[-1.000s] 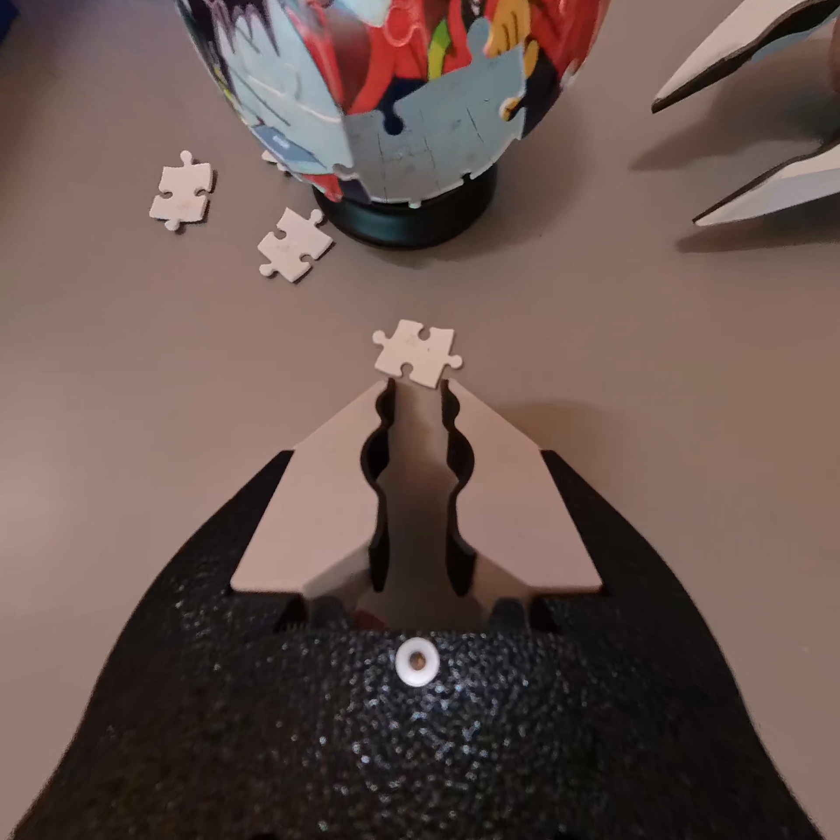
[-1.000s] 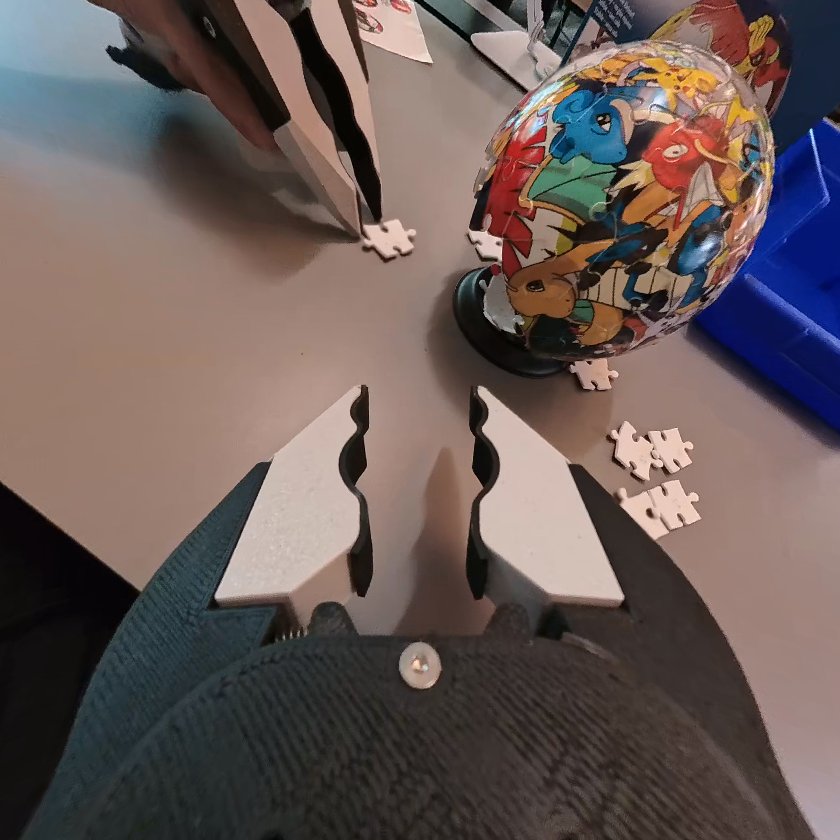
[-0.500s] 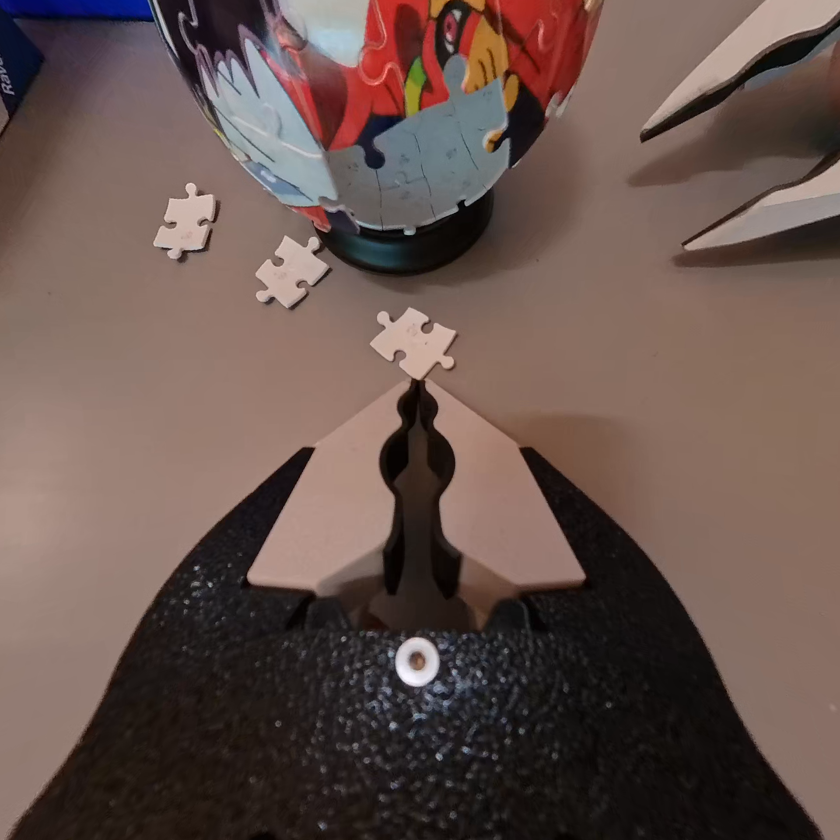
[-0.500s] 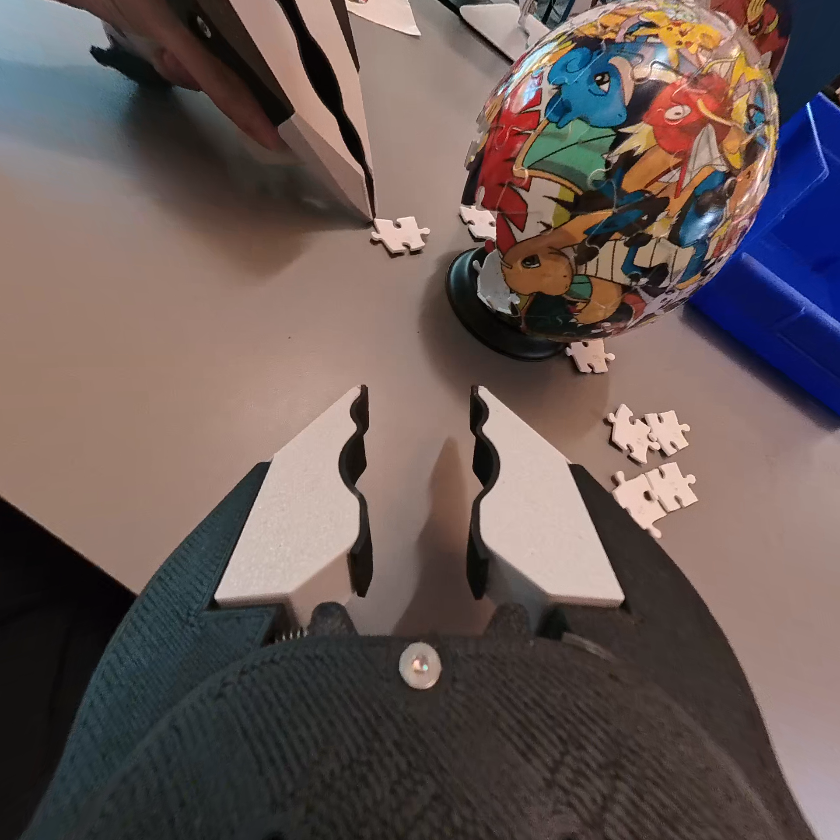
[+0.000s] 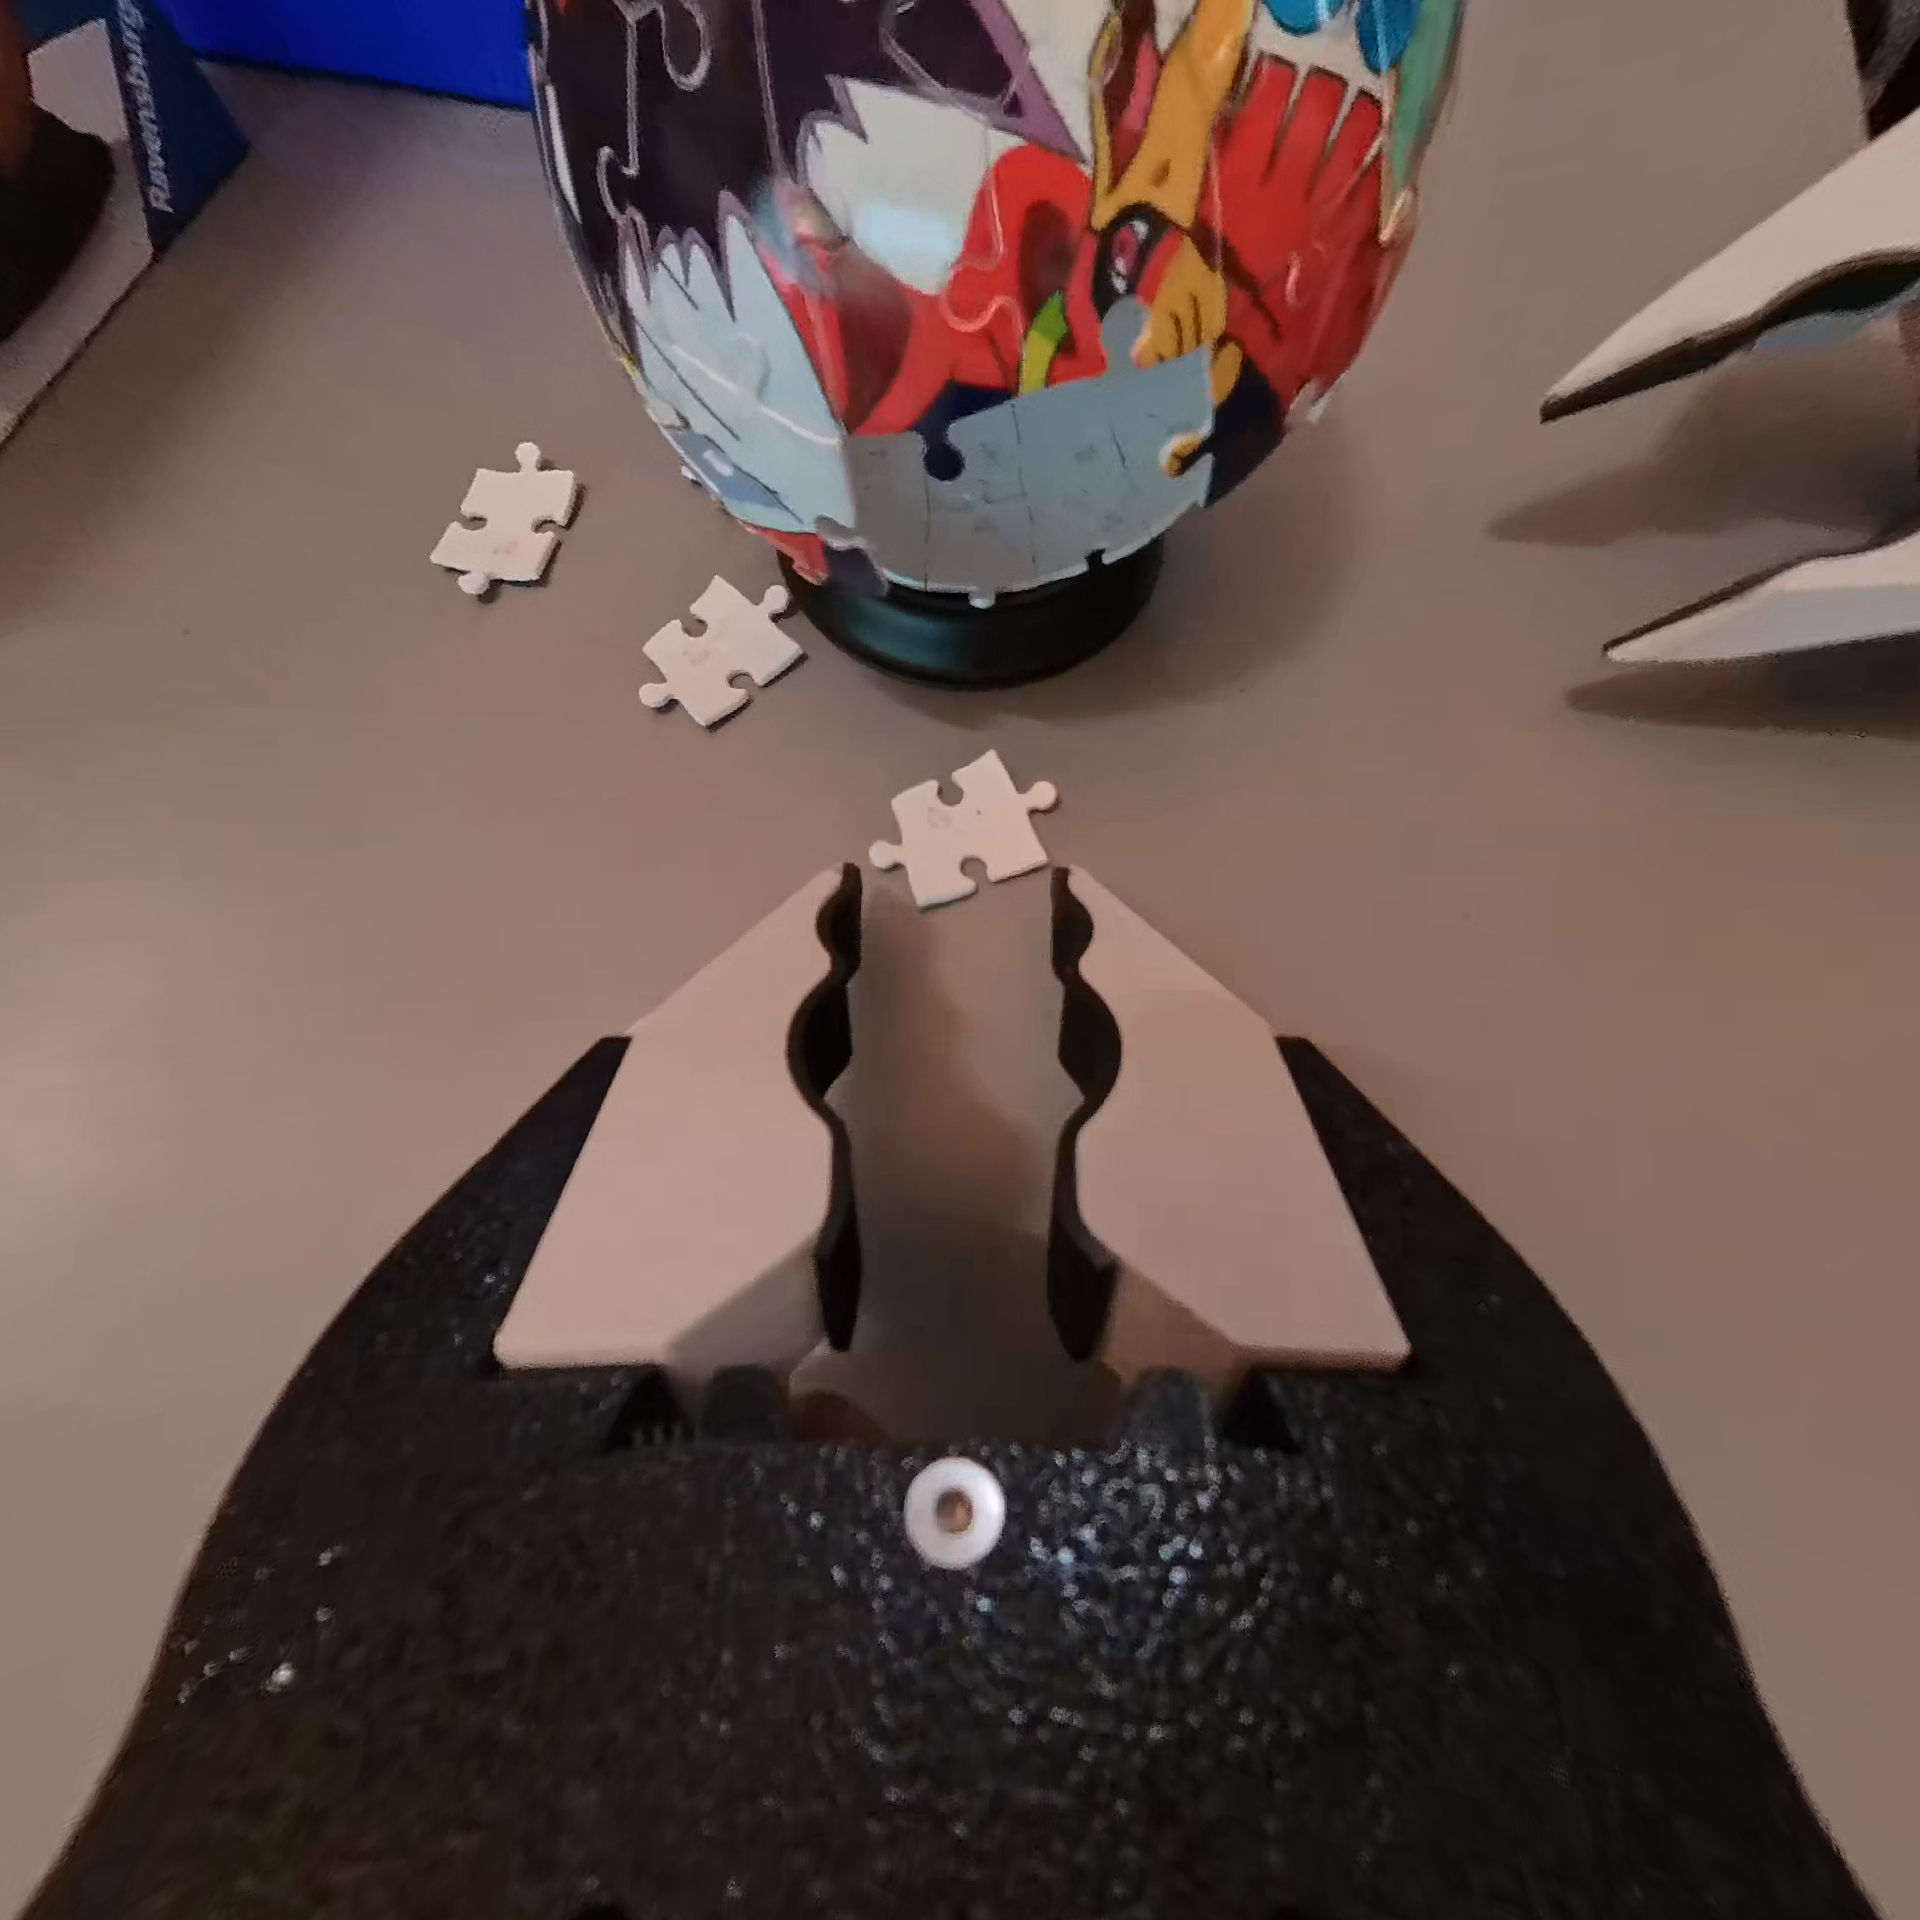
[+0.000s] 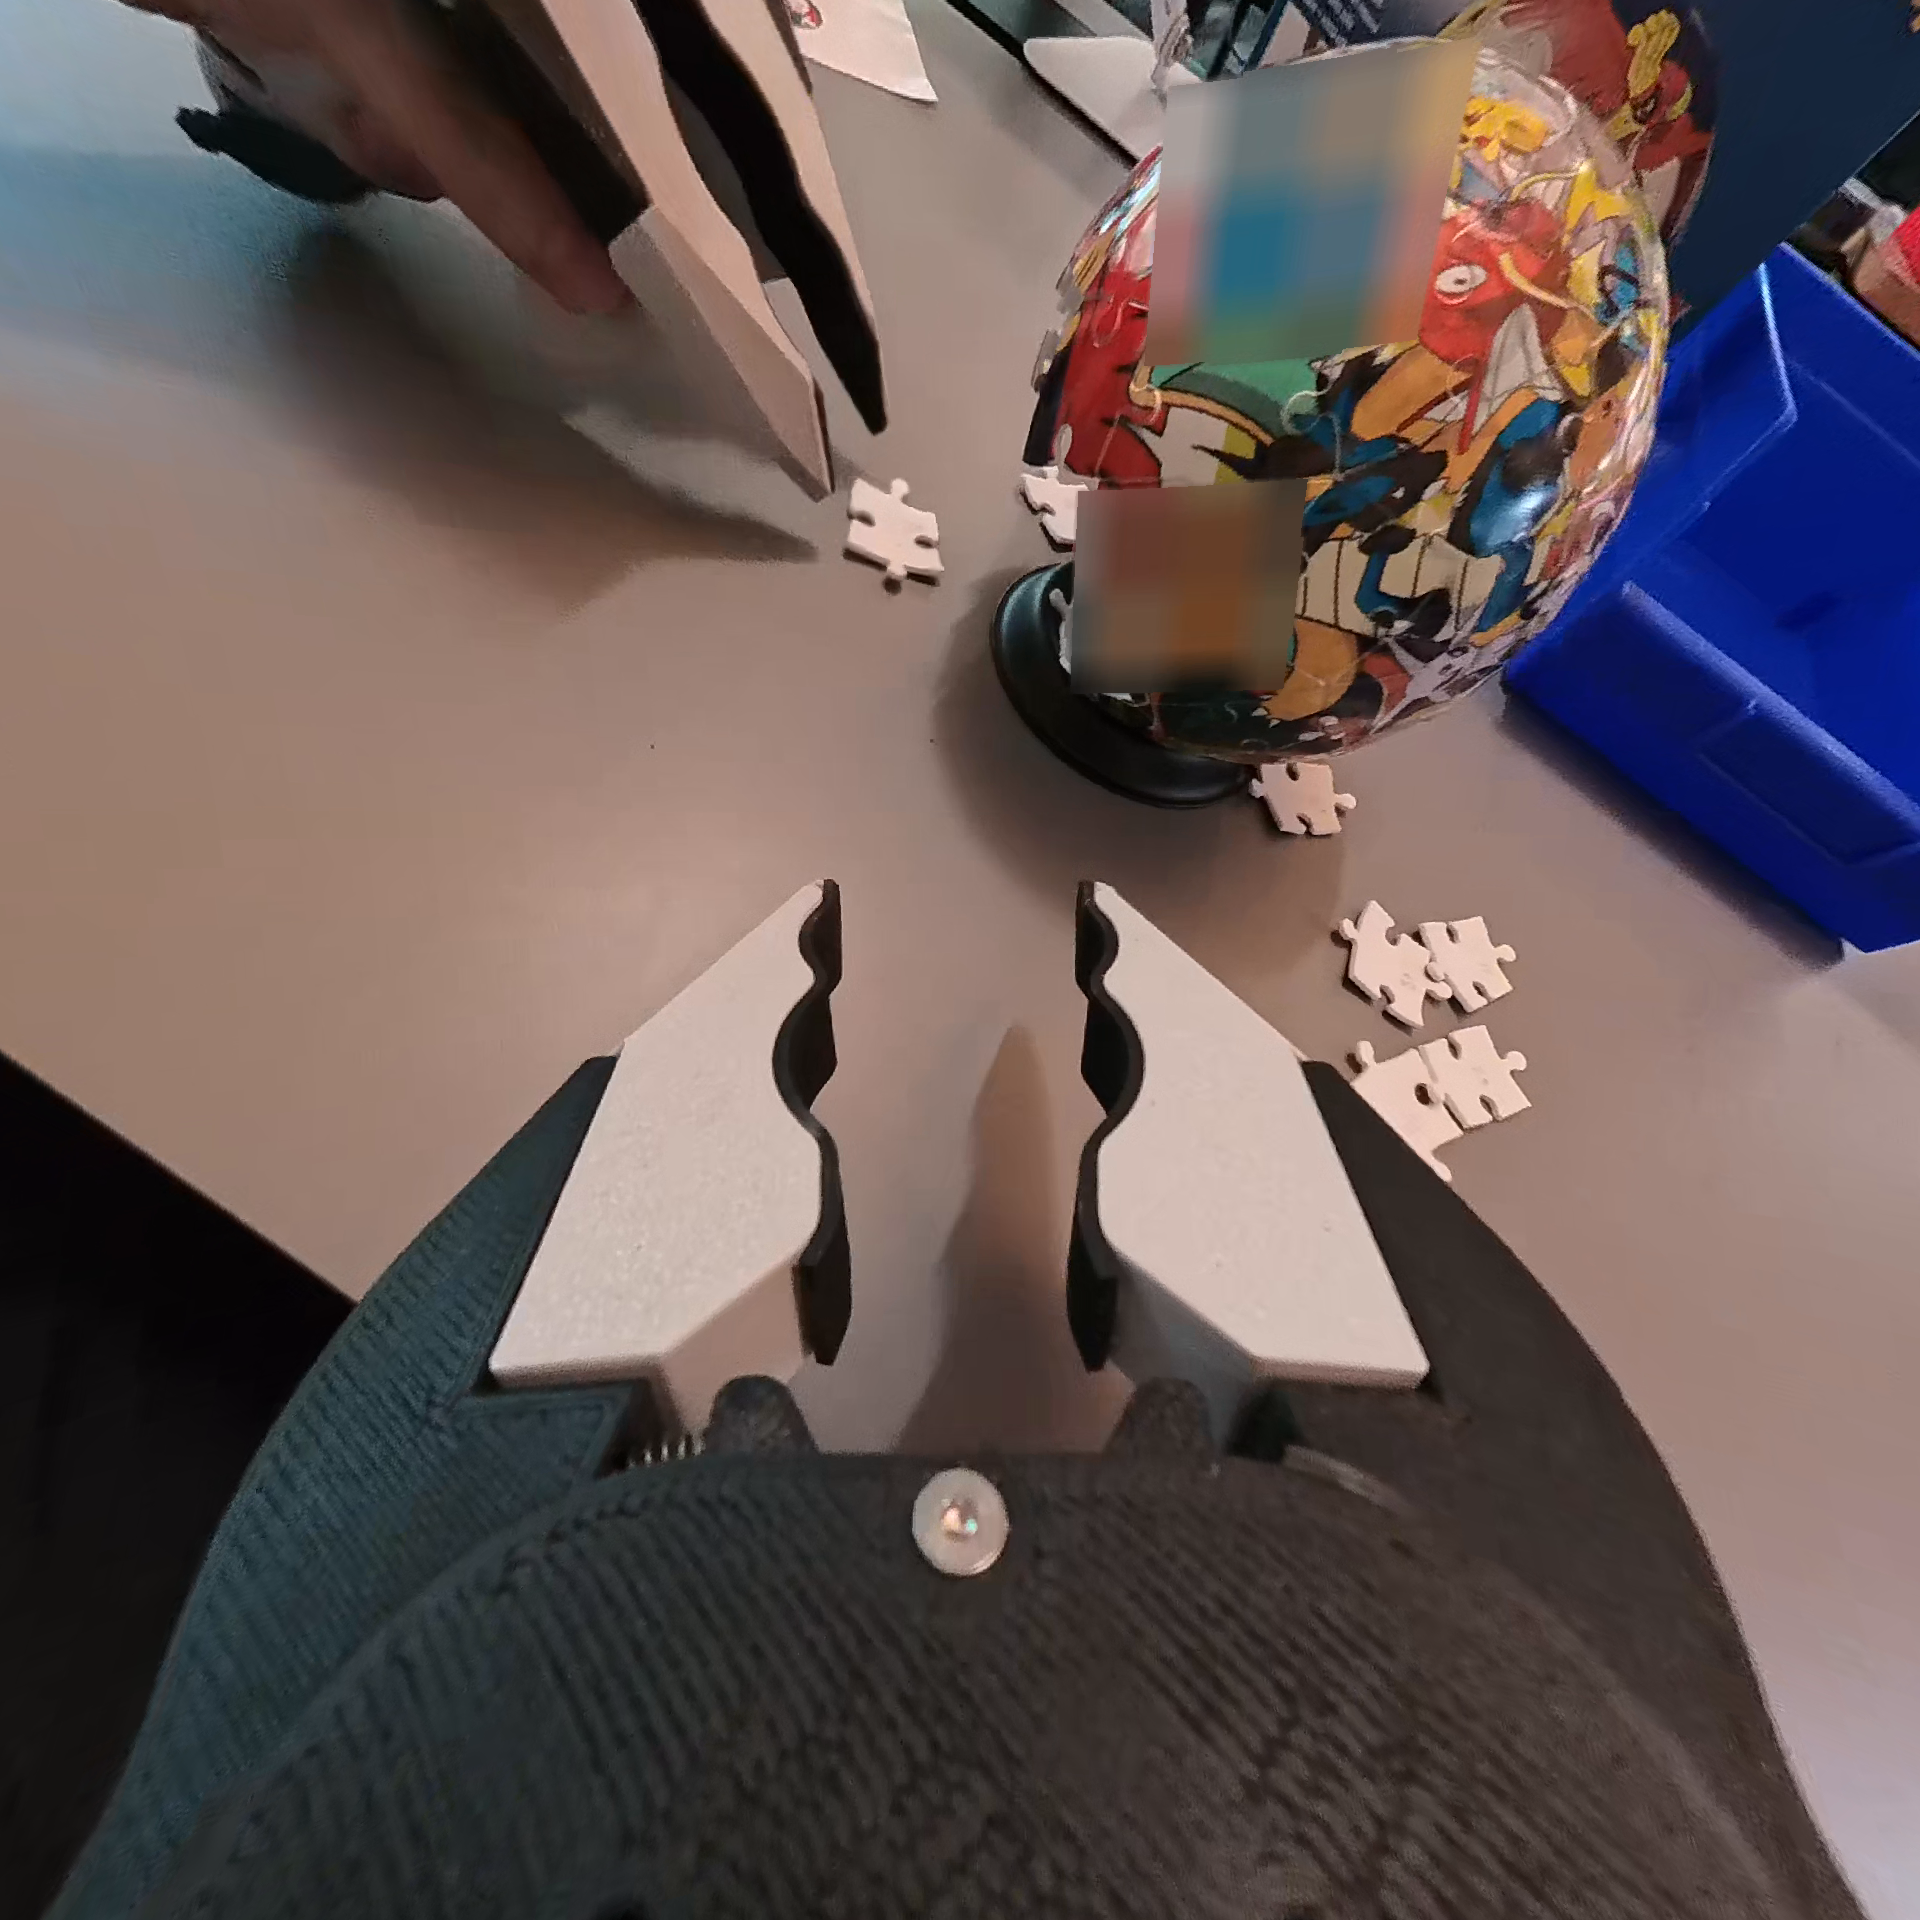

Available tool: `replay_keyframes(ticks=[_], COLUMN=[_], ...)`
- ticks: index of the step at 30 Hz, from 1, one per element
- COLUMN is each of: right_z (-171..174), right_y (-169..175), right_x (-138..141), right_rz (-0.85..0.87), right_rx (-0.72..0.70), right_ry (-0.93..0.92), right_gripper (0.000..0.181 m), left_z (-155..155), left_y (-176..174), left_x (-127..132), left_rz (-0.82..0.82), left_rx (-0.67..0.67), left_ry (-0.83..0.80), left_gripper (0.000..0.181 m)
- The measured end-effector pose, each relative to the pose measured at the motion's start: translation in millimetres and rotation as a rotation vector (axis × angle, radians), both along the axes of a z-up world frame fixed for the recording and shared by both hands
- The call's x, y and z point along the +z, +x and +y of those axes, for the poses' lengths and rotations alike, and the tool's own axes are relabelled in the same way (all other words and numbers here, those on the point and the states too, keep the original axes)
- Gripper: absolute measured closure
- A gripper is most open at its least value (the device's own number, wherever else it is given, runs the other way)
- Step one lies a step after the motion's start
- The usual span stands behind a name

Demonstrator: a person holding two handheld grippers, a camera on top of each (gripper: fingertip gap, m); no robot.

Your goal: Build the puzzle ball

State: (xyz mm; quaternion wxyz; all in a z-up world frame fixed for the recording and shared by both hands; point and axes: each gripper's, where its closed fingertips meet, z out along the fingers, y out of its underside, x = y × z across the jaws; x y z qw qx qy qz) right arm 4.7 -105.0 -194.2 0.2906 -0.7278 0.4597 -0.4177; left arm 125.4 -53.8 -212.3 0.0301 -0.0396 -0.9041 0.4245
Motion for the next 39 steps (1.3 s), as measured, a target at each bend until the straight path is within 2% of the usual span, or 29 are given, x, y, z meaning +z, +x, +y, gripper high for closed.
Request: replay_keyframes(ticks=[4, 7, 13, 19, 22, 28, 39], right_z=[1, 2, -7, 0, 2, 2, 9], right_y=[-2, -5, -14, -23, -31, -43, -42], right_x=[0, 1, 12, 14, 16, 21, 27], right_rz=[0.002, 0.011, -0.012, -0.04, -0.054, -0.083, -0.078], right_rx=[0.018, 0.044, 0.036, 0.031, 0.024, -0.011, -0.044], right_ry=[-0.009, -0.039, -0.037, -0.008, -0.002, 0.019, 0.017], right_gripper=[0.137, 0.137, 0.137, 0.137, 0.137, 0.137, 0.137], left_z=[-4, -4, -2, -3, 1, 4, -4], left_y=[-4, 0, 0, 4, 8, -1, -8], left_x=[-10, -11, -12, -12, -11, -10, -11], left_rz=[0.044, 0.006, -0.037, -0.08, -0.086, -0.079, -0.011], left_rx=[0.03, 0.074, 0.129, 0.158, 0.206, 0.167, 0.116], left_ry=[0.051, 0.052, 0.054, 0.054, 0.048, 0.042, 0.049], left_gripper=[0.145, 0.162, 0.181, 0.181, 0.171, 0.163, 0.163])
